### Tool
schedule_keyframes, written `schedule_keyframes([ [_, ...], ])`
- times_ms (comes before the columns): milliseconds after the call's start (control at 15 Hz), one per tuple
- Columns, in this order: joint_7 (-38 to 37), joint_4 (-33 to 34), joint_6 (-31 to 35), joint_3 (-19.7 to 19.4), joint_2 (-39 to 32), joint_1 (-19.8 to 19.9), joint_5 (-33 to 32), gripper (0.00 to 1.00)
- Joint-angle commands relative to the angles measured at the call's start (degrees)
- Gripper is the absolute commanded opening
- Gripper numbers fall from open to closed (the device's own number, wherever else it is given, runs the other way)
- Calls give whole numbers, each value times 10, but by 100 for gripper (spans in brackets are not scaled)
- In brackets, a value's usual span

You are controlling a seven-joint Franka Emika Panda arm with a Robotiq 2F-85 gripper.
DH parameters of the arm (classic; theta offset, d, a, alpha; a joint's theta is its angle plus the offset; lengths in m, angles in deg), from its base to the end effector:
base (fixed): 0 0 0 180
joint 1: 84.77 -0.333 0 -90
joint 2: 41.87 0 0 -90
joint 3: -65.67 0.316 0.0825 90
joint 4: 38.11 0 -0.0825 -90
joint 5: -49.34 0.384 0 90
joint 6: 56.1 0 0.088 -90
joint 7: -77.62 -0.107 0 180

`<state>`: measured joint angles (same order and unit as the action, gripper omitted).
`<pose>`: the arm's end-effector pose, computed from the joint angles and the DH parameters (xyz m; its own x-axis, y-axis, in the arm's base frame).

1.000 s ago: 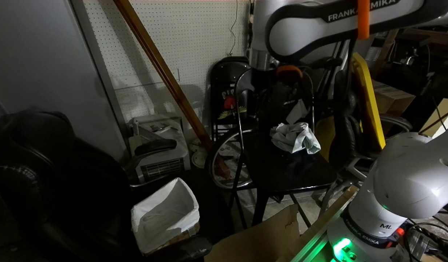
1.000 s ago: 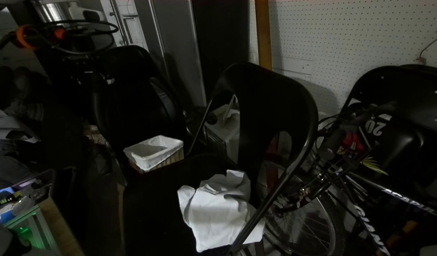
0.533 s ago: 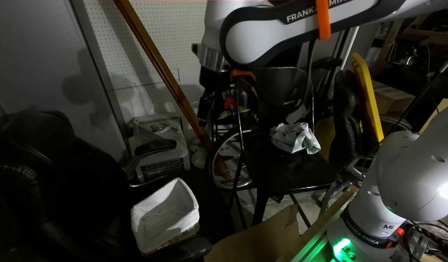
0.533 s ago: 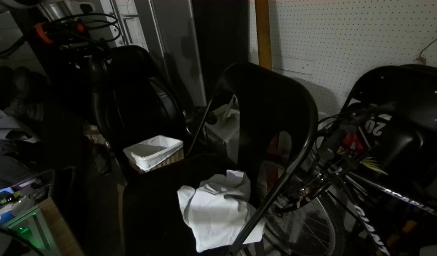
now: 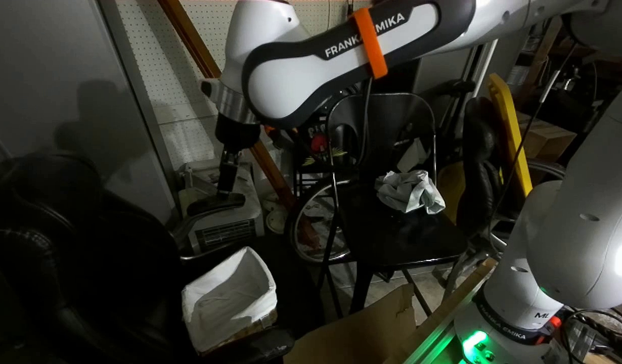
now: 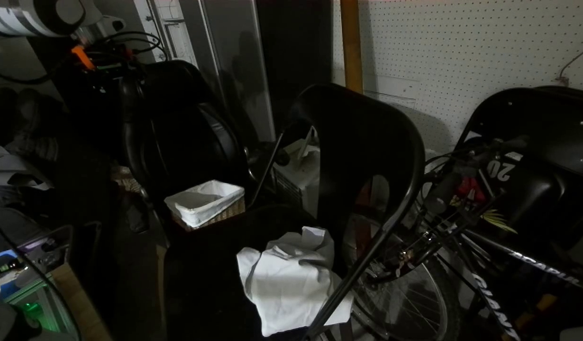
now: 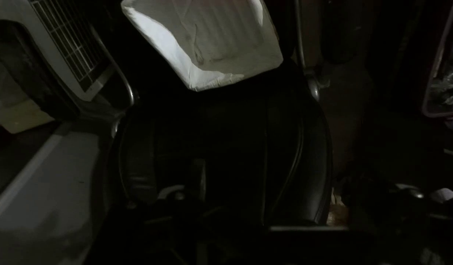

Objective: Push the left chair to the left

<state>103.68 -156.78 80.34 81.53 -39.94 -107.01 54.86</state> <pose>0.4480 0.3541 0.4807 0.4468 0.8302 0.3333 0.8646 -0.4965 0.0776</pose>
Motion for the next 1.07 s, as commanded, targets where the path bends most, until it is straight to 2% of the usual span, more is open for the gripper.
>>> schedule_keyframes([
  [0, 3, 9, -1, 11, -9, 10, 0, 100],
  [600, 8, 17, -1, 11, -13, 11, 0, 100],
  [800, 55, 72, 24, 16, -81, 12, -2, 100],
  [1000, 88, 164, 27, 26, -171, 13, -24, 100],
])
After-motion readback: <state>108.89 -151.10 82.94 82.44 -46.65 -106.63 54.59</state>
